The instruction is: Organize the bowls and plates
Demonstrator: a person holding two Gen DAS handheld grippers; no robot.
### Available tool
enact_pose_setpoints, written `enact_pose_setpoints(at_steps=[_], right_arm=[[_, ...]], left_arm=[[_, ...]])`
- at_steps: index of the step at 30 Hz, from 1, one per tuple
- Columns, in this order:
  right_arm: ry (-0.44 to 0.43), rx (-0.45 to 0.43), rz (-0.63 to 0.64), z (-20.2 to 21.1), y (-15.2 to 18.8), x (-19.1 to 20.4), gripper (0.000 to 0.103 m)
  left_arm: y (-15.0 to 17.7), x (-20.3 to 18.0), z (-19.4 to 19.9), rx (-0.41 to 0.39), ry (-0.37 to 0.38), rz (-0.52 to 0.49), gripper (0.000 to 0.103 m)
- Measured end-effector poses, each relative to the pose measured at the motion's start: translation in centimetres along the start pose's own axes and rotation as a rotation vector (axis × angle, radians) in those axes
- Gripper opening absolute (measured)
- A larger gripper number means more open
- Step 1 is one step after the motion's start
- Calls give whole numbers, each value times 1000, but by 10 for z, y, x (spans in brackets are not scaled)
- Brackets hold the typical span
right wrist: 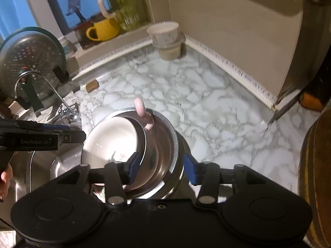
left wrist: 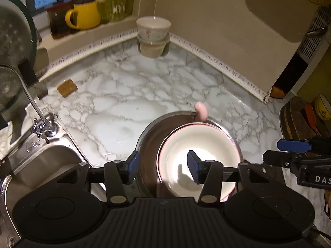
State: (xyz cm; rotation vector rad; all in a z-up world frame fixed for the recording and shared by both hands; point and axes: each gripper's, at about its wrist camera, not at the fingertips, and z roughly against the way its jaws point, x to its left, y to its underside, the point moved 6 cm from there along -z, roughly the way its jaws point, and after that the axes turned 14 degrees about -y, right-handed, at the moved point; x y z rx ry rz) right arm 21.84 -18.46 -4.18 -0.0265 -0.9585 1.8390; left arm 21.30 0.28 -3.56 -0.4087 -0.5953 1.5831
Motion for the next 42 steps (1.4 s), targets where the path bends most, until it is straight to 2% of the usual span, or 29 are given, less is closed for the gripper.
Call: enact_pose_setpoints(at_steps=[4, 8, 10, 12, 14, 16, 18, 22, 25, 33, 42], right_arm=[[-21, -48, 43, 13, 5, 3, 62], [-32, -79, 94, 24, 13, 8, 65], [-30, -101, 131, 30, 16, 12, 69], [-27, -130, 157, 37, 21, 15, 76], [-23, -153, 176, 42, 24, 17, 80], [-19, -168, 189, 46, 29, 18, 80], [-20, -182, 196, 50, 33, 19, 83], [-9, -224, 207, 60, 44, 18, 93], [-6, -268, 190, 70, 52, 16, 99], [7, -356, 196, 85, 67, 22, 103], [2, -393, 164, 93, 75, 23, 103]], left_arm=[[7, -7, 14, -52, -30, 19, 52], [18, -16, 26, -78, -39, 35, 52], [24, -20, 32, -97, -48, 39, 56], [30, -25, 39, -120, -53, 36, 69], [36, -30, 45, -138, -53, 36, 71], [42, -35, 51, -150, -51, 35, 71], [47, -38, 58, -166, -56, 42, 77], [54, -42, 71, -218, -57, 67, 79], [56, -49, 78, -245, -53, 50, 79], [65, -57, 91, -312, -57, 52, 90], [75, -50, 96, -322, -65, 85, 90]])
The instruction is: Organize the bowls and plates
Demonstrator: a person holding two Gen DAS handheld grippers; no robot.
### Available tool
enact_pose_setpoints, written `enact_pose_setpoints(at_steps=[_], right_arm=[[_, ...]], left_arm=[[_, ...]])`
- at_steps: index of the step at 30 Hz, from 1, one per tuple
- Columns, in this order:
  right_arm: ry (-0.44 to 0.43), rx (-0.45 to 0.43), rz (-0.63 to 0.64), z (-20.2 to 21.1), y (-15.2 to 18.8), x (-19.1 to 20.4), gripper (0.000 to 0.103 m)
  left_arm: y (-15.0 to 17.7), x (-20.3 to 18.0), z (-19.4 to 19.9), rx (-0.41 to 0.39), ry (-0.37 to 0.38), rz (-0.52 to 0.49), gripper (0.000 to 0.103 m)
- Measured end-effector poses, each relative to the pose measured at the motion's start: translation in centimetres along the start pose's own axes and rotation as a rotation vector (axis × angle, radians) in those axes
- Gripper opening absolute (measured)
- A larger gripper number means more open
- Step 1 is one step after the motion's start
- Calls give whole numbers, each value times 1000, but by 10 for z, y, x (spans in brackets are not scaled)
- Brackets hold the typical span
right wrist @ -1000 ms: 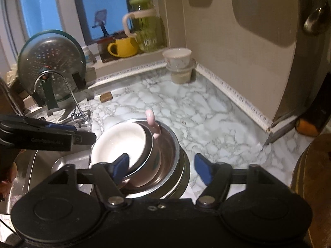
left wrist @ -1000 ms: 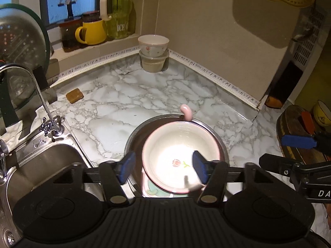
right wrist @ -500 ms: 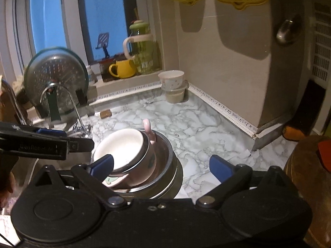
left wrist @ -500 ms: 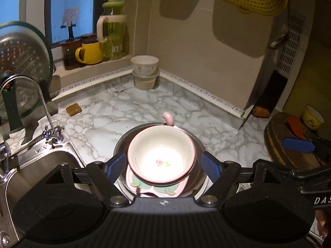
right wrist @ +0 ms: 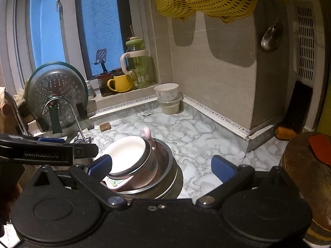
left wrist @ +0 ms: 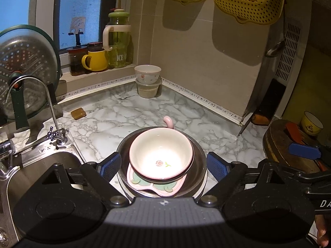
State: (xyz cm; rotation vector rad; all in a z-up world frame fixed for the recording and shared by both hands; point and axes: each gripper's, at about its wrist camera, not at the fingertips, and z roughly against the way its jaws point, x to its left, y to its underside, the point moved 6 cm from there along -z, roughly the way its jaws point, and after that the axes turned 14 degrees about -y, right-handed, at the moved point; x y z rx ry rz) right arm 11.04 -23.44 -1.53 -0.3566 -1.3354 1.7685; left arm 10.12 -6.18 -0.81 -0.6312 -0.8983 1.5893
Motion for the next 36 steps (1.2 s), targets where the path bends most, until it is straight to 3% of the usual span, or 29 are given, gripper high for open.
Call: enact_pose_setpoints(at_steps=[22, 36], right_arm=[[39, -43, -16, 10, 6, 10, 103], [77, -60, -35, 10, 1, -2, 103]], left_arm=[[2, 2, 19, -30, -35, -26, 90], [-4, -3, 8, -9, 10, -9, 90]])
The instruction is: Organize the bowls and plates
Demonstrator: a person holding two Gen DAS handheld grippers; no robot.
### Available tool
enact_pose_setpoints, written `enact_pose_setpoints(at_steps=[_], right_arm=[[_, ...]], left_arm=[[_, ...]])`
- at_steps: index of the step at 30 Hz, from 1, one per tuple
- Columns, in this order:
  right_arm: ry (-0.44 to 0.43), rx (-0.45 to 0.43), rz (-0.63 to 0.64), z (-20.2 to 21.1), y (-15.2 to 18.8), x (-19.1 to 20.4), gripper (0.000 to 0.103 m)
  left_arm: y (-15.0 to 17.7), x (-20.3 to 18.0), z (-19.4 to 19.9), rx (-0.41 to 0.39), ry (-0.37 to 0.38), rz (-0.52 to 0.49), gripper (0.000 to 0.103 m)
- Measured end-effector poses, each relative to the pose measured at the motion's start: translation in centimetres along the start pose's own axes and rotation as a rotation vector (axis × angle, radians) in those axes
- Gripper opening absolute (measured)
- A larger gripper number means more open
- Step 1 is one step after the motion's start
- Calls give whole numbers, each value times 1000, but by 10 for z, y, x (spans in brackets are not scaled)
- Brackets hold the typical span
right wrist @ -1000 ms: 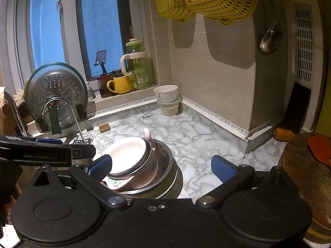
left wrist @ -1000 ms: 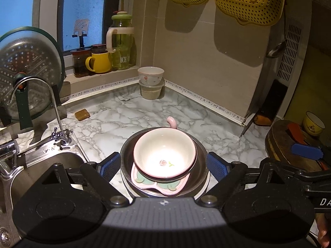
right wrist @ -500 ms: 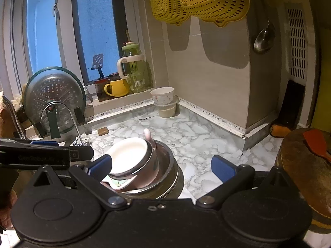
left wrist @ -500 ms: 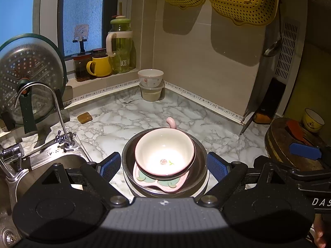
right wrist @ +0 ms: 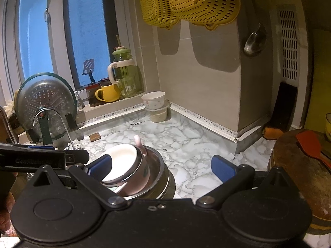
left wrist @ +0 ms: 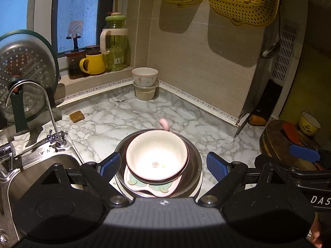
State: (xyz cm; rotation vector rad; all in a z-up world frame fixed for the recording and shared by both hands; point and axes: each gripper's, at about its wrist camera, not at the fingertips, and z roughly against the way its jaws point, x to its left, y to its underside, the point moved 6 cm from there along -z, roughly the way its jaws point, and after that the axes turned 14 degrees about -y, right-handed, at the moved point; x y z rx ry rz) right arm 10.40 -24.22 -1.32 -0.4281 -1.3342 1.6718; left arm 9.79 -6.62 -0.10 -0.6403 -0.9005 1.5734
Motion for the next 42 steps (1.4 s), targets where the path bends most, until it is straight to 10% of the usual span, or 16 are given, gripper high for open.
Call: enact_pose_setpoints(at_steps=[42], right_arm=[[7, 24, -24, -16, 3, -9, 103]], left_arm=[[-7, -3, -24, -32, -14, -8, 90]])
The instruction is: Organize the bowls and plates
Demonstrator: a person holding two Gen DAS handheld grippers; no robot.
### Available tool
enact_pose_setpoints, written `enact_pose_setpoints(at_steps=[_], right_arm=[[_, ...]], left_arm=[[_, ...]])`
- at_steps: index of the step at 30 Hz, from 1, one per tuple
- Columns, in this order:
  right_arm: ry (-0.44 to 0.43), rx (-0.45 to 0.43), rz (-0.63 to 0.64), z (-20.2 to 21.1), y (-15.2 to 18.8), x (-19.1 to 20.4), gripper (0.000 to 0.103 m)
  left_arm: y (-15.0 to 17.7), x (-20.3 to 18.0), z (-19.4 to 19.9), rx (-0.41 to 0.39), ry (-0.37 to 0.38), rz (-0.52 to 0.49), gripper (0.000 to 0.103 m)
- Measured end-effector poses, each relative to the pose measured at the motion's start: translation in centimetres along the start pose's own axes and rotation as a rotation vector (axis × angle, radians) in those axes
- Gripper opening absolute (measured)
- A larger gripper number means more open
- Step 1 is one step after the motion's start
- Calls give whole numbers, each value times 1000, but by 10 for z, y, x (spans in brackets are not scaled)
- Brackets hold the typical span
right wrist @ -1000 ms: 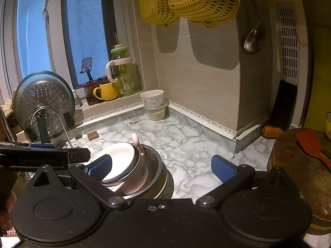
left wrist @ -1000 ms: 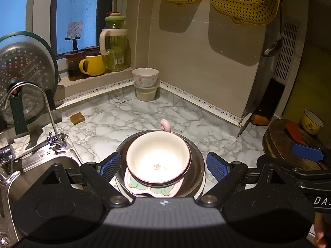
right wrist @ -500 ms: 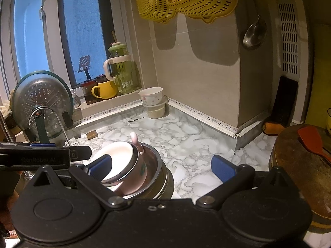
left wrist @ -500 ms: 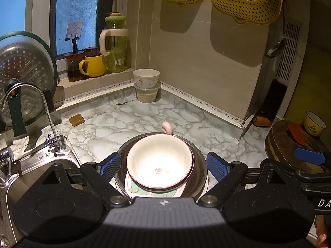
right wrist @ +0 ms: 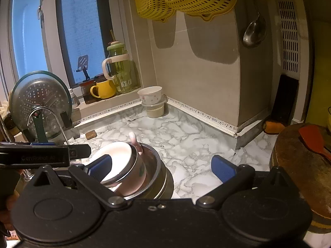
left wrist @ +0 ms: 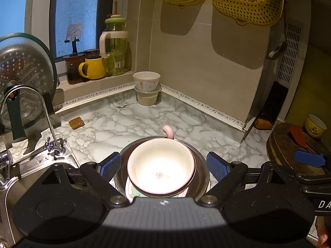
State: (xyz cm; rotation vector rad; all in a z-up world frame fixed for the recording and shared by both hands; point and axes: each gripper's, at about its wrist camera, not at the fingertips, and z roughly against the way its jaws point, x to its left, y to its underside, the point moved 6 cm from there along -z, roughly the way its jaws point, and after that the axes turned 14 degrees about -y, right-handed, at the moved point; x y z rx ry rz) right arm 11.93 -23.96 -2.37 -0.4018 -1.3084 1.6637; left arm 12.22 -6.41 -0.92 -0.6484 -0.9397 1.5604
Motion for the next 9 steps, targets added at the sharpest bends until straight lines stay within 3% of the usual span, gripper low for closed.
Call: enact_pose_setpoints(at_steps=[9], right_arm=[[18, 3, -23, -5, 1, -6, 103]], left_arm=[[-3, -1, -12, 25, 9, 5, 90]])
